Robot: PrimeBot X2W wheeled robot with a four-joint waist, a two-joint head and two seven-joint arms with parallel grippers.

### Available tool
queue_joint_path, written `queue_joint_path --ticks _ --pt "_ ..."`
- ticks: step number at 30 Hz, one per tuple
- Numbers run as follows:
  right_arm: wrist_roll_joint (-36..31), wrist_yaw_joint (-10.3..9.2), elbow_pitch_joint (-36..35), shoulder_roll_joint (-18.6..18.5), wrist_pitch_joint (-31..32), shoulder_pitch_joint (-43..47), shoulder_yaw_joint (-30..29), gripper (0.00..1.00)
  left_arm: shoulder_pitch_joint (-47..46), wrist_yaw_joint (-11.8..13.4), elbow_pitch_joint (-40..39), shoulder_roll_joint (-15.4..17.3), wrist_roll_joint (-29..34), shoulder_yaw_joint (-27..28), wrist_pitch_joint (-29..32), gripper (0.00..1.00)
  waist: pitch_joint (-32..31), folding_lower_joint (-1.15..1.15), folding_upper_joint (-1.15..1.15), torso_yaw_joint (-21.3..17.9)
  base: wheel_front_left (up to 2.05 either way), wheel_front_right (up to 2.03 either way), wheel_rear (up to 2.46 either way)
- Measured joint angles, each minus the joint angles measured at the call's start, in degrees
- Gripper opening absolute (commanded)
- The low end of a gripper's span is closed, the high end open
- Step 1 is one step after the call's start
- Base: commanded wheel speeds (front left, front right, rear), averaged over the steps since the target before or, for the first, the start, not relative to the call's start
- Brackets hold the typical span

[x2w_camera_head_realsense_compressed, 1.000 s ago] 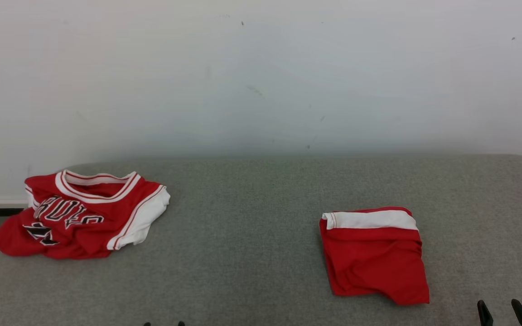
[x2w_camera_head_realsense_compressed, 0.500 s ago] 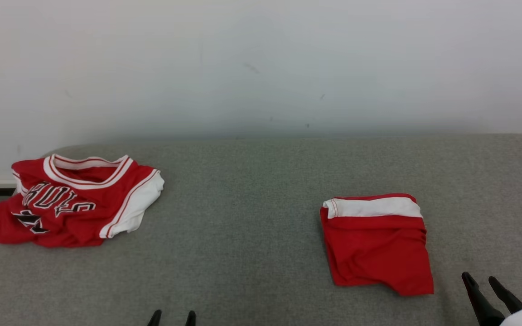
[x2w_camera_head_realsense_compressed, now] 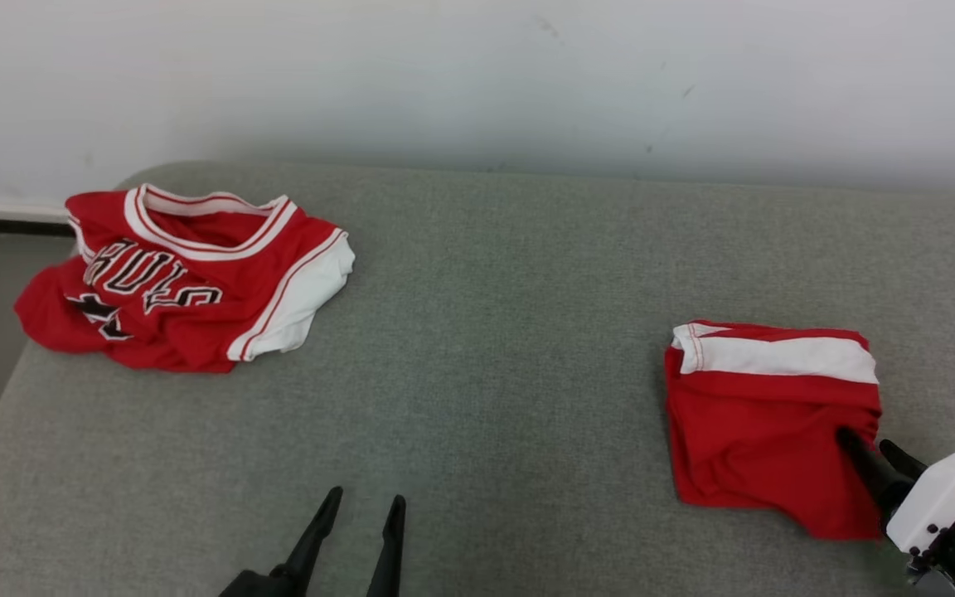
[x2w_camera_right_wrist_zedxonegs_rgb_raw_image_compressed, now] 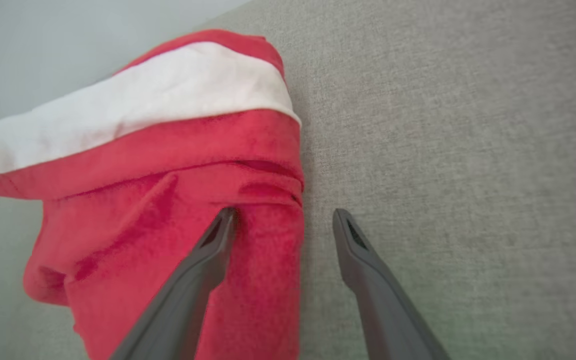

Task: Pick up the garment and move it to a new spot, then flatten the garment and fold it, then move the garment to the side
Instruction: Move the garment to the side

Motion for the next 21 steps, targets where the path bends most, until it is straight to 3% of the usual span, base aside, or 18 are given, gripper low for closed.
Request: queue_joint_path --ticks 10,11,12,13,21 --pt "6.84 0.00 0.00 -0.35 1.26 -4.59 3.16 1.00 -2.41 0.32 1.01 0.01 0.12 -1.11 0.00 1.00 4.39 0.00 0.00 3.28 0.00 0.00 0.00" --pt "7.34 0.00 -0.25 -0.38 0.80 -4.88 3.54 0.90 -2.54 0.51 1.02 -0.01 0.12 -1.29 0.00 1.00 4.56 0.00 0.00 3.42 0.00 0.00 0.00" --pt "7.84 0.00 -0.65 -0.43 0.49 -5.07 4.01 0.35 -2.60 0.59 1.07 0.00 0.12 -1.40 0.00 1.00 4.67 0.00 0.00 3.48 0.00 0.00 0.00" --pt "8.38 0.00 -0.98 -0.42 0.31 -5.19 4.50 0.00 -2.64 0.78 1.08 0.00 0.11 -1.53 0.00 1.00 4.71 0.00 0.00 3.45 0.00 0.00 0.00" --pt "9.84 0.00 -2.43 -2.52 -2.63 -7.25 8.15 0.00 -3.00 1.22 0.67 0.00 -0.34 -1.21 0.00 1.00 5.20 0.00 0.00 0.66 0.00 0.00 0.00"
